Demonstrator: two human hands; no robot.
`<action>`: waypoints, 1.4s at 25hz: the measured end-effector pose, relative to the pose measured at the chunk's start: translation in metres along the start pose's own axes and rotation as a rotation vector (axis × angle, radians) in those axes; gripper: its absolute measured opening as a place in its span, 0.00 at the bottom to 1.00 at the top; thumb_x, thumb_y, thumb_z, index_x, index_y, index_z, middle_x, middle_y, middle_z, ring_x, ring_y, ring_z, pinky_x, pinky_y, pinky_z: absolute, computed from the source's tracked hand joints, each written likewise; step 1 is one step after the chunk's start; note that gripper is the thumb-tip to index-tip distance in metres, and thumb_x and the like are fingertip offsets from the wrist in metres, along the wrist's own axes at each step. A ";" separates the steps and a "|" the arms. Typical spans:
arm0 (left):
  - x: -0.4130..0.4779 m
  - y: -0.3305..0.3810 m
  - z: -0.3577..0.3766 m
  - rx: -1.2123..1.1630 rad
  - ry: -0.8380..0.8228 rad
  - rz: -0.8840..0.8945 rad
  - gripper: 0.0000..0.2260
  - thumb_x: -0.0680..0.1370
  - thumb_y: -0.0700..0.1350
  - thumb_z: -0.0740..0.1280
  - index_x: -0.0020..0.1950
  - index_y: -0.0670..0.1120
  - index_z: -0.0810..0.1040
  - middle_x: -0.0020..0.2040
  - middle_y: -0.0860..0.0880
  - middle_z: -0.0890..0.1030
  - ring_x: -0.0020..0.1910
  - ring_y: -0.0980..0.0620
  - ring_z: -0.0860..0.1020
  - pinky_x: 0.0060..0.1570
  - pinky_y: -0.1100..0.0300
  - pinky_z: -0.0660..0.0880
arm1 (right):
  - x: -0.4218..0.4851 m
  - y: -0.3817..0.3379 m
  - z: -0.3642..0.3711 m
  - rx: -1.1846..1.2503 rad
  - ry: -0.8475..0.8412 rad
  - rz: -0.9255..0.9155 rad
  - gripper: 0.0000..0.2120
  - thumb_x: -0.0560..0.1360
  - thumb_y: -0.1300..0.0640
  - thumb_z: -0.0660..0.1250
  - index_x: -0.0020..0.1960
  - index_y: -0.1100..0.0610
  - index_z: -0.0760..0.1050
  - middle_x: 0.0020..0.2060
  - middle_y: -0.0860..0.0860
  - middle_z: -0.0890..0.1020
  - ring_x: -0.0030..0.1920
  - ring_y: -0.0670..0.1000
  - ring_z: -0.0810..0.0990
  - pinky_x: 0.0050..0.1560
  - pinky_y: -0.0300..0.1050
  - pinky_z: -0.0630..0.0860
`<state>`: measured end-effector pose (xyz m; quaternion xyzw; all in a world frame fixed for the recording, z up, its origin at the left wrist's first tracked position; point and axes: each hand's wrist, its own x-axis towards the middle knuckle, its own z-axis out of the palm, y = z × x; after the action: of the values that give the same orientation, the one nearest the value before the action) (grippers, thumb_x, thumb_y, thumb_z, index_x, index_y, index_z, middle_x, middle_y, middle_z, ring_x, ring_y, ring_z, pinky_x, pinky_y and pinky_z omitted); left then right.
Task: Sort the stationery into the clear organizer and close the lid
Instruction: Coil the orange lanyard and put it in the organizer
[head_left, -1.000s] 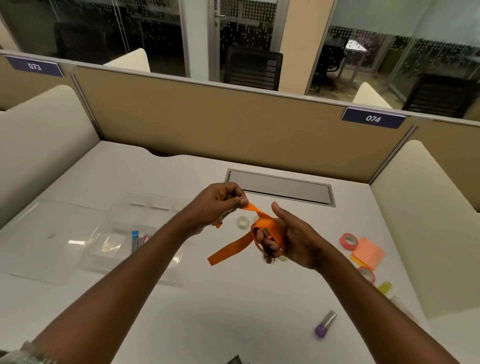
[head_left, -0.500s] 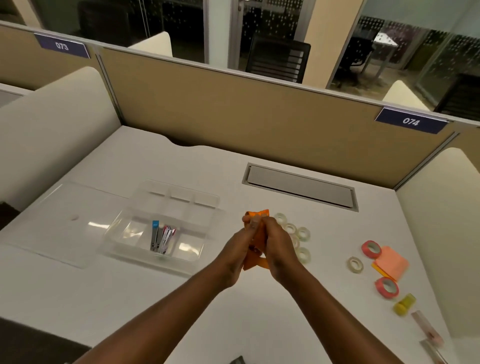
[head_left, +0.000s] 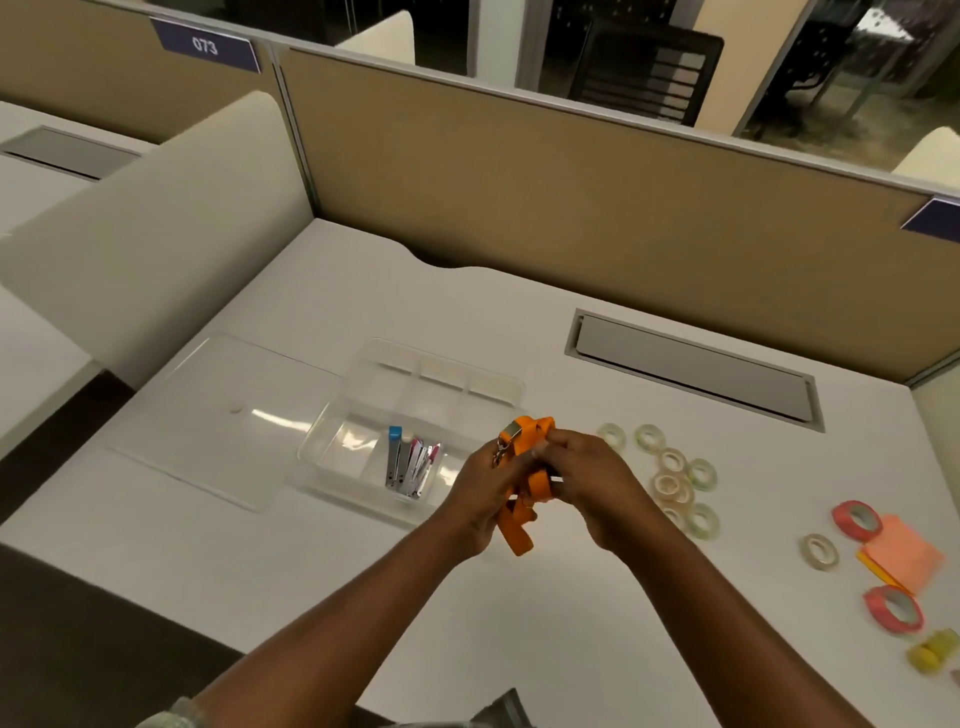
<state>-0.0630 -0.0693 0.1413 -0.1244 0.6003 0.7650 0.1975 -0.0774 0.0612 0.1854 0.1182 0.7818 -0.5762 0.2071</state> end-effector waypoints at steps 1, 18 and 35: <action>0.004 0.002 -0.011 -0.010 0.010 -0.015 0.13 0.77 0.55 0.68 0.60 0.53 0.79 0.52 0.47 0.85 0.53 0.45 0.82 0.42 0.54 0.81 | 0.005 -0.001 0.012 -0.100 0.049 -0.055 0.11 0.79 0.53 0.63 0.54 0.54 0.83 0.46 0.54 0.86 0.49 0.55 0.84 0.54 0.51 0.81; 0.061 0.016 -0.225 0.426 0.534 0.203 0.07 0.80 0.42 0.66 0.56 0.48 0.72 0.45 0.49 0.79 0.44 0.48 0.79 0.37 0.56 0.79 | 0.063 0.065 0.125 -0.588 0.075 -0.310 0.09 0.78 0.51 0.68 0.56 0.52 0.80 0.48 0.47 0.80 0.49 0.46 0.78 0.53 0.46 0.77; 0.074 -0.024 -0.209 1.490 0.365 0.280 0.23 0.77 0.49 0.66 0.70 0.41 0.69 0.66 0.37 0.72 0.64 0.38 0.72 0.61 0.48 0.71 | 0.055 0.122 0.126 -1.161 0.134 -0.431 0.16 0.73 0.42 0.69 0.53 0.52 0.82 0.69 0.59 0.75 0.73 0.62 0.68 0.74 0.63 0.60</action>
<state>-0.1277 -0.2558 0.0371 -0.0058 0.9890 0.1451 0.0288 -0.0513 -0.0243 0.0247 -0.1383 0.9851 -0.0774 0.0669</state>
